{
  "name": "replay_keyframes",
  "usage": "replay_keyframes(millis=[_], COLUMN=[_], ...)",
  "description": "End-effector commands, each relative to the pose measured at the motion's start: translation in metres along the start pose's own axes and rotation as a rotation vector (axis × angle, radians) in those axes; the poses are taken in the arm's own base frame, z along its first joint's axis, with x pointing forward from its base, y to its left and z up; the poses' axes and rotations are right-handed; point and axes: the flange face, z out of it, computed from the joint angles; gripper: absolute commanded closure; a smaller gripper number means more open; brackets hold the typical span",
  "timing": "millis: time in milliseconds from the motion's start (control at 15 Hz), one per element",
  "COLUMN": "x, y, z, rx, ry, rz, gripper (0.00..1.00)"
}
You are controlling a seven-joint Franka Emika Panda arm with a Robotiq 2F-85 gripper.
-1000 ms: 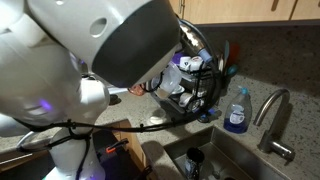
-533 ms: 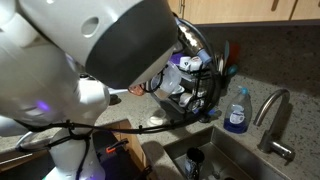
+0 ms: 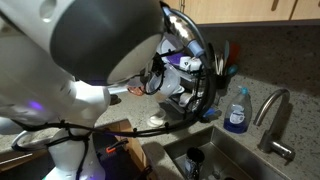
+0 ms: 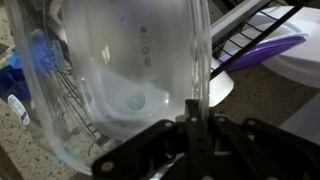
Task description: Pour the contents from the left bowl to the right bowl
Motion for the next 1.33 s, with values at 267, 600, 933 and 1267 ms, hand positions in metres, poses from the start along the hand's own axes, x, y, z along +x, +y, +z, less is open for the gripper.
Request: replay_keyframes(millis=[267,600,933,1267], x=[-0.0033,-0.0039,-0.0045,-0.009], y=[0.0084,0.0086,0.0075,0.0118], z=[-0.0066,-0.0099,-0.0082,-0.0037], rx=[0.009,0.026,0.025,0.0], ry=[-0.065,-0.09,-0.084,-0.083], rz=[-0.055,-0.06,-0.045,-0.052], gripper=[0.99,0.99,0.99,0.99])
